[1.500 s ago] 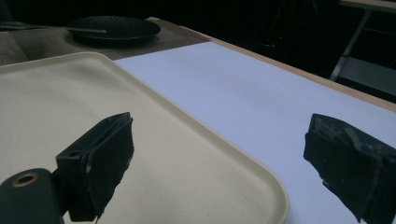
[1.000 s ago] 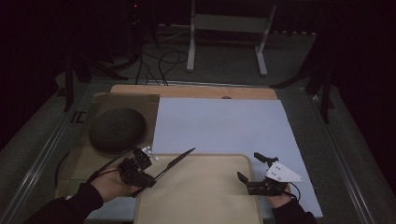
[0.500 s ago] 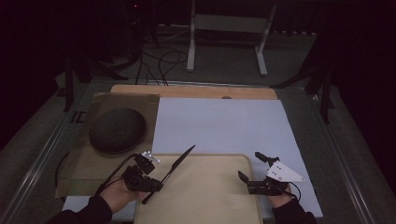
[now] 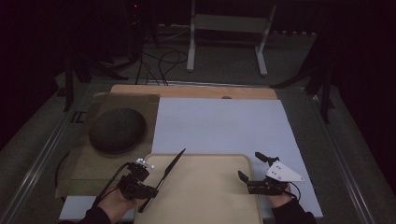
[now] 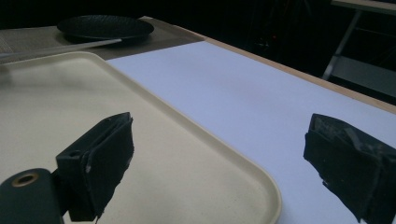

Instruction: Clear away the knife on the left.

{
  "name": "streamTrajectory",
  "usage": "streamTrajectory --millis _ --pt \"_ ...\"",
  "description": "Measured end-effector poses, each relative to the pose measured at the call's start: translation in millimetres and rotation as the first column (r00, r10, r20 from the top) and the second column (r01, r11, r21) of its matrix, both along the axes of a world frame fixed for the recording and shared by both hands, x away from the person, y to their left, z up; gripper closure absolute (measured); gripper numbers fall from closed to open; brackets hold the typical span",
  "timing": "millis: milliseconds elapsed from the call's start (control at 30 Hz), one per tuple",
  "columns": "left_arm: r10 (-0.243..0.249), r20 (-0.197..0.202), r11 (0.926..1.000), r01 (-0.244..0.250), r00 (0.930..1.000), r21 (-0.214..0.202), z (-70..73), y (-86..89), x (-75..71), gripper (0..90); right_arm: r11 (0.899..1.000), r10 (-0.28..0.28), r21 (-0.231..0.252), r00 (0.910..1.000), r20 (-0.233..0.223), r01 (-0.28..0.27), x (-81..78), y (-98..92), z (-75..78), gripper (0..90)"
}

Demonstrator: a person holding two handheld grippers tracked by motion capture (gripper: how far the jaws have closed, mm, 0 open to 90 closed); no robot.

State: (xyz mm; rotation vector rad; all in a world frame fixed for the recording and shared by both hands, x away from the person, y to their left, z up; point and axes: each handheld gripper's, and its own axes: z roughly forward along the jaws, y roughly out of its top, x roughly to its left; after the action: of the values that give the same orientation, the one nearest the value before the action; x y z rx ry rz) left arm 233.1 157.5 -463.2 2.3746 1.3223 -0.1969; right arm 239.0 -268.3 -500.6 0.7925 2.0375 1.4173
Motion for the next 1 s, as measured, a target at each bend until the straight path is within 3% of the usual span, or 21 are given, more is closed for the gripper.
streamTrajectory --millis 167,467,800,1000 --pt "0.048 -0.027 0.9988 -0.048 0.9985 0.007 -9.6 2.0 -2.6 79.8 1.0 0.002 0.0 1.0 0.001 -0.002 0.1 0.4 0.2 8.0" --pt "0.07 -0.078 0.9975 -0.069 0.9945 0.015 -26.6 -4.8 -1.4 79.7 1.0 -0.001 0.001 1.0 0.002 0.001 0.1 -0.1 0.3 8.0" --pt "0.098 -0.087 0.9927 -0.091 0.9914 0.079 -26.6 -15.0 -2.1 79.1 1.0 0.003 0.003 1.0 0.003 -0.003 0.0 0.3 0.5 8.0" --pt "0.082 -0.104 0.9949 -0.075 0.9912 0.066 -25.8 -19.0 -0.2 75.8 1.0 0.002 0.005 1.0 0.0 -0.002 -0.1 -0.1 0.3 8.0"
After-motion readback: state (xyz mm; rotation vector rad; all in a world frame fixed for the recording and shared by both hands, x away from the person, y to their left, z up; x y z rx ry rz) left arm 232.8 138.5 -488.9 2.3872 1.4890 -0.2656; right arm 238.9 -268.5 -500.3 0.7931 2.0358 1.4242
